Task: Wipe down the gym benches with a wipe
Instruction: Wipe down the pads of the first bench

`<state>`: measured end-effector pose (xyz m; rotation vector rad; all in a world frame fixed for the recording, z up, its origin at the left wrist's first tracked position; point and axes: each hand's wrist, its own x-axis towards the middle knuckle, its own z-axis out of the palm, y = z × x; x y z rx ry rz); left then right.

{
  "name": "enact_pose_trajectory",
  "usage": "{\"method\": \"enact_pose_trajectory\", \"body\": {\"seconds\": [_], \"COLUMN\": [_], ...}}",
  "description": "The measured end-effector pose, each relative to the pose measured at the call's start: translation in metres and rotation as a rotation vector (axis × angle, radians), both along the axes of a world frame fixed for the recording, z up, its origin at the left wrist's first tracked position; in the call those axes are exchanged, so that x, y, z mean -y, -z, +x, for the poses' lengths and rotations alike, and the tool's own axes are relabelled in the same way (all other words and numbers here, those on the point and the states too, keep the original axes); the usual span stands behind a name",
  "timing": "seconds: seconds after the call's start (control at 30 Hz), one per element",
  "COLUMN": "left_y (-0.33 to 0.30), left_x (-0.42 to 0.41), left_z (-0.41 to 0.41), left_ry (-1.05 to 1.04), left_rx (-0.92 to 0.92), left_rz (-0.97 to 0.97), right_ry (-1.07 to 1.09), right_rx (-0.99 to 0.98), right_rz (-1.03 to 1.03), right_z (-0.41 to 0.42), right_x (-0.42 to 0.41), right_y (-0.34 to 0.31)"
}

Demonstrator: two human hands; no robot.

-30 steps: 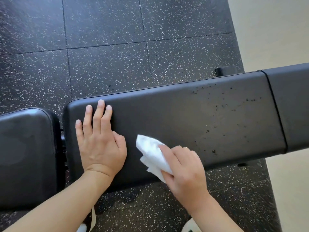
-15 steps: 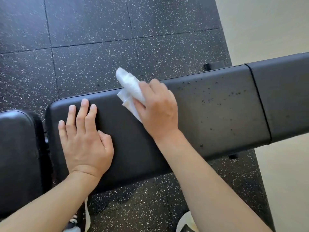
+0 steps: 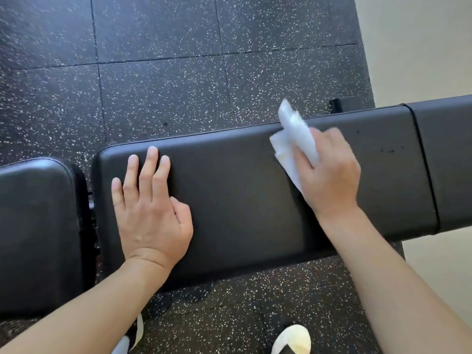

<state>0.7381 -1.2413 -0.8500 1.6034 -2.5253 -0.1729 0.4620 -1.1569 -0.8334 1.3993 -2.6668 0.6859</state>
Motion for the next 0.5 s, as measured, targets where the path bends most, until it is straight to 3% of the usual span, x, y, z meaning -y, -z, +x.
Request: {"method": "enact_pose_trajectory", "body": {"seconds": [0.13,0.33,0.43,0.5], "left_y": [-0.001,-0.003,-0.003,-0.002], "left_x": [0.000,0.001,0.000,0.000], "left_z": [0.000,-0.002,-0.001,-0.001], "left_ry": [0.000,0.004,0.002,0.001], "left_rx": [0.001,-0.008,-0.008,-0.004], "left_rz": [-0.004,0.015,0.013,0.005], "right_ry": [0.123,-0.269,-0.347,-0.237], "right_rx": [0.068,0.092,-0.003,-0.085], "right_rz": [0.026,-0.024,-0.037,-0.024], "right_z": [0.032,0.120,0.093,0.045], "right_x": [0.066,0.067,0.025,-0.004], "right_y": [-0.004,-0.005,-0.001,0.005]}}
